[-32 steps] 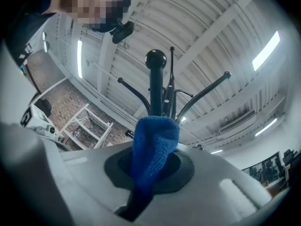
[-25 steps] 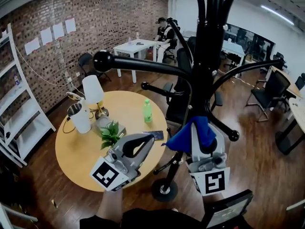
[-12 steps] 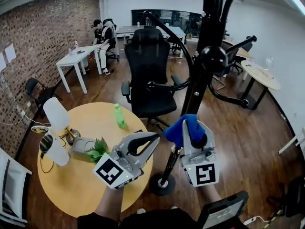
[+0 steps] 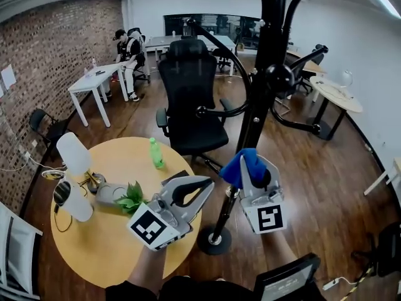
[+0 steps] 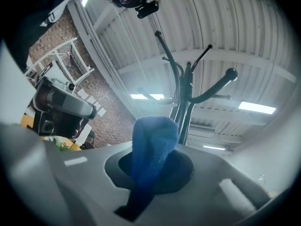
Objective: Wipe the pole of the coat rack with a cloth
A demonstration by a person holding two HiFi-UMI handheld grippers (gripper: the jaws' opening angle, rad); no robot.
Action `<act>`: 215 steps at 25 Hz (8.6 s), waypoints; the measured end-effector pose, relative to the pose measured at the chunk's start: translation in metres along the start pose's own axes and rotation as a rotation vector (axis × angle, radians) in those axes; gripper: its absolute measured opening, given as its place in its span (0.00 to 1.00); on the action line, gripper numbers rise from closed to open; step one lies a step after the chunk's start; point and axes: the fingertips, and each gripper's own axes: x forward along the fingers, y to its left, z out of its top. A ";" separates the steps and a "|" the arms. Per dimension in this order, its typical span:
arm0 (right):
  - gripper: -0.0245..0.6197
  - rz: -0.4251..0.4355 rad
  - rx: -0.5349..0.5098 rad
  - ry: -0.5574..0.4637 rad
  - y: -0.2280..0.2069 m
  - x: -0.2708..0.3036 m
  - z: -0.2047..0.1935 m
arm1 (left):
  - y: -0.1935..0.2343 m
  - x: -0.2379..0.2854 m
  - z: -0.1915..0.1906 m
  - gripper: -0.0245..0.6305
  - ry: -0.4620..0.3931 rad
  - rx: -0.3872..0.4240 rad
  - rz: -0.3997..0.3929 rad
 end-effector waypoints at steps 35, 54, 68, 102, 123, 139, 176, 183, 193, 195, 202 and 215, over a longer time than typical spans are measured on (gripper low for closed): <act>0.07 -0.120 -0.269 -0.195 -0.033 0.045 0.197 | -0.004 -0.023 0.044 0.03 -0.067 0.059 -0.132; 0.07 -0.061 0.107 0.284 0.025 -0.036 -0.084 | 0.000 -0.023 0.008 0.03 0.007 0.001 -0.121; 0.07 0.186 0.553 0.569 0.097 -0.088 -0.127 | -0.003 -0.012 -0.004 0.03 0.040 -0.015 -0.145; 0.07 -0.015 -0.135 -0.256 -0.036 0.024 0.227 | 0.000 -0.006 0.029 0.03 -0.045 0.043 -0.104; 0.07 -0.045 -0.109 0.020 -0.048 0.048 0.091 | -0.002 -0.018 0.015 0.03 -0.002 0.027 -0.121; 0.07 0.049 0.304 0.467 0.053 -0.064 -0.146 | -0.018 -0.007 -0.009 0.03 0.022 -0.065 -0.150; 0.07 0.641 0.852 0.264 0.023 -0.172 -0.144 | -0.074 0.032 -0.089 0.03 0.277 -0.026 0.407; 0.07 0.537 0.827 0.301 0.019 -0.170 -0.151 | -0.094 0.035 -0.067 0.03 0.140 -0.098 0.335; 0.07 0.536 0.763 0.248 0.022 -0.164 -0.141 | -0.136 0.033 -0.117 0.03 0.191 -0.181 0.272; 0.07 0.572 0.692 0.212 0.030 -0.153 -0.143 | -0.143 0.039 -0.136 0.03 0.213 -0.192 0.267; 0.07 0.653 0.405 0.080 0.068 -0.122 -0.184 | -0.123 0.030 -0.210 0.03 0.184 -0.169 0.347; 0.07 0.615 0.269 -0.249 0.130 -0.158 -0.284 | -0.108 -0.023 -0.353 0.03 -0.008 0.011 0.380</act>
